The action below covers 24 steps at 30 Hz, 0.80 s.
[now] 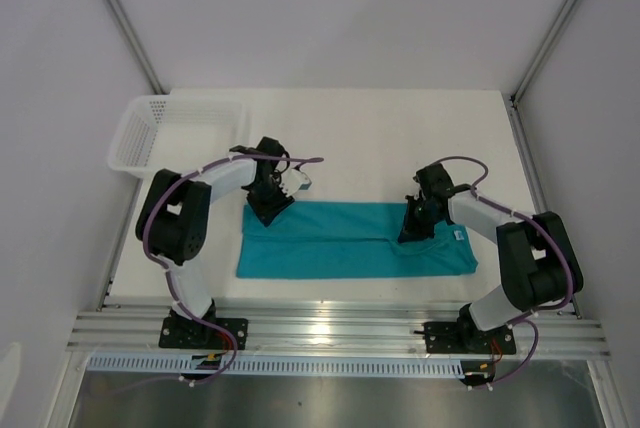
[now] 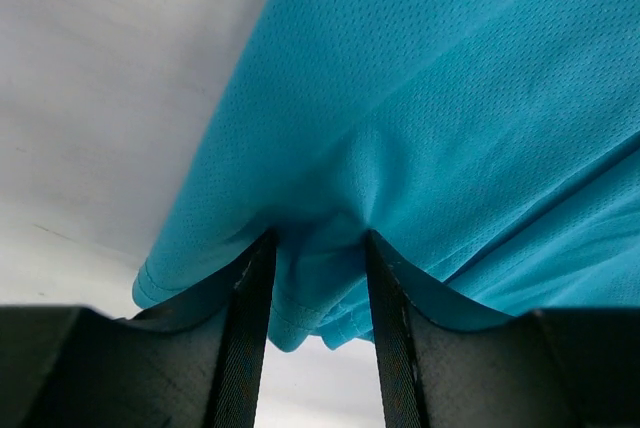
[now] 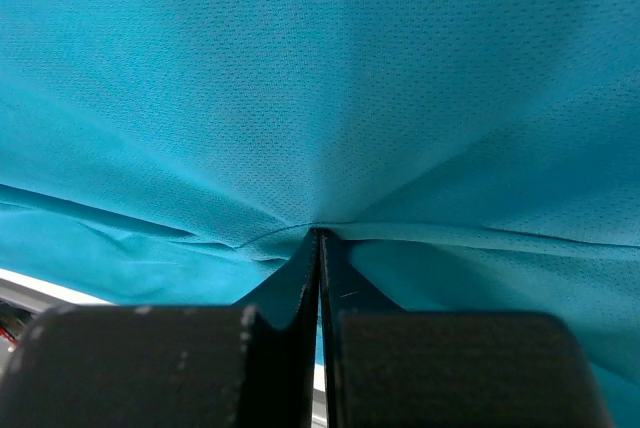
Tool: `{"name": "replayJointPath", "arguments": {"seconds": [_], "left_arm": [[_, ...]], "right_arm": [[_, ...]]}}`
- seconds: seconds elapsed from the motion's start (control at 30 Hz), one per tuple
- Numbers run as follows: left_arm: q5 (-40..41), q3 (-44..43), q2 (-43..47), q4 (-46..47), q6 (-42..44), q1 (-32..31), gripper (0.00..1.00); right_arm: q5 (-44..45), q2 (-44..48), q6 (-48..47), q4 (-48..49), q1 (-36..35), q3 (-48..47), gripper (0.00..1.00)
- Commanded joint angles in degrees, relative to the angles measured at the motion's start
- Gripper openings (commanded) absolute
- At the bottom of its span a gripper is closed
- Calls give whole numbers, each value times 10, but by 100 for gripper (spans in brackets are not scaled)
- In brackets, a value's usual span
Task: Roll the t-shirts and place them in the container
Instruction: Fold the tshirt
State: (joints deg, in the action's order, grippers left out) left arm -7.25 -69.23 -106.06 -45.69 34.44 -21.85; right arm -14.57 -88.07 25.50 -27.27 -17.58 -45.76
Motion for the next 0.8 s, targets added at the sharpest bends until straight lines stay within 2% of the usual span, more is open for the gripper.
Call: {"name": "replayJointPath", "arguments": {"seconds": [0.0, 0.17, 0.47, 0.6, 0.77], "left_arm": [[23, 11, 38, -12, 3, -1, 45], [45, 16, 45, -29, 21, -1, 45], [27, 13, 49, -73, 17, 0, 45], [31, 24, 46, -63, 12, 1, 45], [31, 26, 39, -60, 9, 1, 45]], "right_arm": [[-8, 1, 10, -6, -3, 7, 0], [-3, 1, 8, -27, -3, 10, 0], [30, 44, 6, -93, 7, -29, 1], [52, 72, 15, -125, 40, -29, 11], [73, 105, 53, -130, 126, -2, 11]]}}
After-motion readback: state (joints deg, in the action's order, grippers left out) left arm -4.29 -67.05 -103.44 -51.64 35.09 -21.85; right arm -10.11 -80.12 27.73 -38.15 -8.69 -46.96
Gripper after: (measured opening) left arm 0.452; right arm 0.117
